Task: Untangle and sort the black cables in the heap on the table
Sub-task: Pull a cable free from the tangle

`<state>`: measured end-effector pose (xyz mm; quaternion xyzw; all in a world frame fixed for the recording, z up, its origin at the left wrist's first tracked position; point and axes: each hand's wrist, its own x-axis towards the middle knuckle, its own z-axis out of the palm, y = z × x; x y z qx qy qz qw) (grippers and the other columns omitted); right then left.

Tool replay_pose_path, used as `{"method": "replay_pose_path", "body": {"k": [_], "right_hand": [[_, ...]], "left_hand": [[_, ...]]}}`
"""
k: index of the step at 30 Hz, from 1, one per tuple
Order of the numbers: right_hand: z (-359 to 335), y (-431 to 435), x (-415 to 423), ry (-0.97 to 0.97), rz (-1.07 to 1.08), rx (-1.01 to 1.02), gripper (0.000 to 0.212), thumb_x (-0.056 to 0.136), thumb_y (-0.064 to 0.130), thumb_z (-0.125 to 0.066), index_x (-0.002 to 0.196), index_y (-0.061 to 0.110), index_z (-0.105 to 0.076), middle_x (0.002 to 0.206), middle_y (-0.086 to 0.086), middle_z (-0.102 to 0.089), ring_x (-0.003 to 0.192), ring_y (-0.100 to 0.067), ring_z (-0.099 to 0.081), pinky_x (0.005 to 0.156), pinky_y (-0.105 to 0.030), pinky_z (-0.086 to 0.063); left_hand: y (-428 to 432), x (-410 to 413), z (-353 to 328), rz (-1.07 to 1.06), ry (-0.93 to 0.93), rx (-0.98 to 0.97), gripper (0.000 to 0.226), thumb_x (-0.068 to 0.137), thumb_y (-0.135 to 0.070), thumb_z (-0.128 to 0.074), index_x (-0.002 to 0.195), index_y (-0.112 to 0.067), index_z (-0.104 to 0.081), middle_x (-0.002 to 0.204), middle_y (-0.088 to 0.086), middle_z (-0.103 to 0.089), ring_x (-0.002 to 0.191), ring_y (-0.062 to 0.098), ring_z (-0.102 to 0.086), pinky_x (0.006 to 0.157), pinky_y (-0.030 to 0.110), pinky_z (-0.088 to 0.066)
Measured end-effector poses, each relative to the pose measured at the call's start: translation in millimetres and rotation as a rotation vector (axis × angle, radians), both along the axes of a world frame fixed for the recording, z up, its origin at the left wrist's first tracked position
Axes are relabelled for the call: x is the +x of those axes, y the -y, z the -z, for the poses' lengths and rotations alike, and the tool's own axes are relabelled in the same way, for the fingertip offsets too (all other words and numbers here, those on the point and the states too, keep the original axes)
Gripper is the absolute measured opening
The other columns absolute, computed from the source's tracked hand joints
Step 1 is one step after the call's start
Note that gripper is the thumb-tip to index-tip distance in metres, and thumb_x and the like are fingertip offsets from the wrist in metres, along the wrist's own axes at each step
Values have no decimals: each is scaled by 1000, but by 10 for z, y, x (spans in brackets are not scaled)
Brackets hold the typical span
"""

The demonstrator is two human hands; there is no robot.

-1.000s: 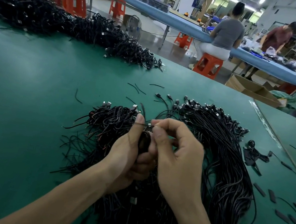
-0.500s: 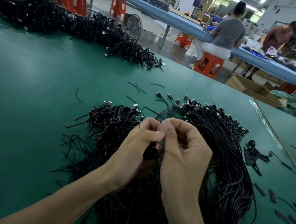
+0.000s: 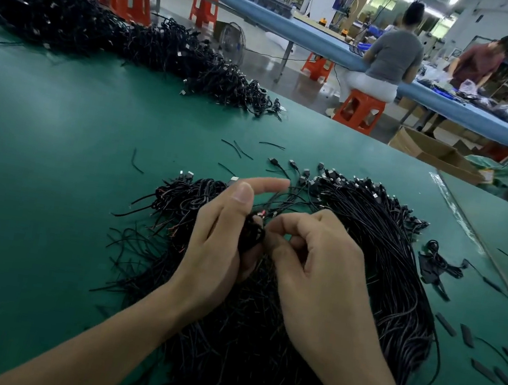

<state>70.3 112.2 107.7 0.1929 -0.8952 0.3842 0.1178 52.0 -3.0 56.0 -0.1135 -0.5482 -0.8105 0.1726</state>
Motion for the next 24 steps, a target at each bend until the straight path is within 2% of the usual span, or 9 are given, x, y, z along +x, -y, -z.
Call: {"method": "replay_pose_path", "body": {"k": [2,6,9,12,14,16,19,24], "right_hand": [[-35,-17,-13,10,-23,67,22,93,17,-65,78,33,-64,81,13,-48,78,-3,-49,67,-10,-39],[-86,-55,-59,15,-86,184,17,95,20,-63,81,30,-67,83,13,-46,79,-3,-49,67,-14,-39],[-42,-53,-75,-22,-77,298,13,96,25,-59,88,27,-69,86,15,-44,78,-4,-49,68,-20,-44],[42,-5,-43,-167,-21,390,10,97,24,-59,90,23,-66,88,14,-44,80,-6,-48,64,-20,-44],[95,6,-22,-278,-44,484,4,93,16,-66,90,18,-66,89,8,-48,84,-12,-52,68,-26,-49],[150,-17,-34,-353,-85,583,8,87,12,-72,87,15,-64,90,3,-50,85,-17,-52,74,-31,-51],[177,-74,-84,-455,-183,713,14,80,10,-74,88,14,-64,92,-1,-52,84,-19,-47,75,-30,-41],[141,-163,-186,-569,-390,744,10,81,10,-62,88,16,-66,99,0,-59,92,-19,-50,78,-30,-41]], "left_hand": [[1,-14,8,-51,-10,-6,46,98,-53,-34,105,-30,-74,49,-11,-45,34,5,-32,41,15,-29],[3,-25,13,-52,18,6,52,99,-52,-34,90,-22,-76,50,-11,-48,34,4,-32,40,15,-27],[-7,-32,-2,-29,115,66,58,101,-53,-37,78,-16,-75,48,-2,-49,33,7,-32,38,15,-27],[-42,-56,-40,-31,369,135,64,100,-57,-39,64,-16,-73,45,1,-47,32,9,-32,35,16,-26],[-36,-98,-36,-2,581,144,67,98,-60,-40,59,-16,-72,43,0,-44,33,11,-31,35,17,-25],[0,-132,3,62,683,121,65,97,-61,-43,59,-15,-68,43,-1,-40,34,12,-28,36,18,-24],[59,-139,94,247,726,23,55,96,-61,-46,65,-17,-52,48,-3,-32,38,10,-23,37,18,-19],[85,-82,161,522,858,-19,52,99,-37,-46,50,-24,-53,46,-6,-33,34,3,-26,33,14,-14]]}}
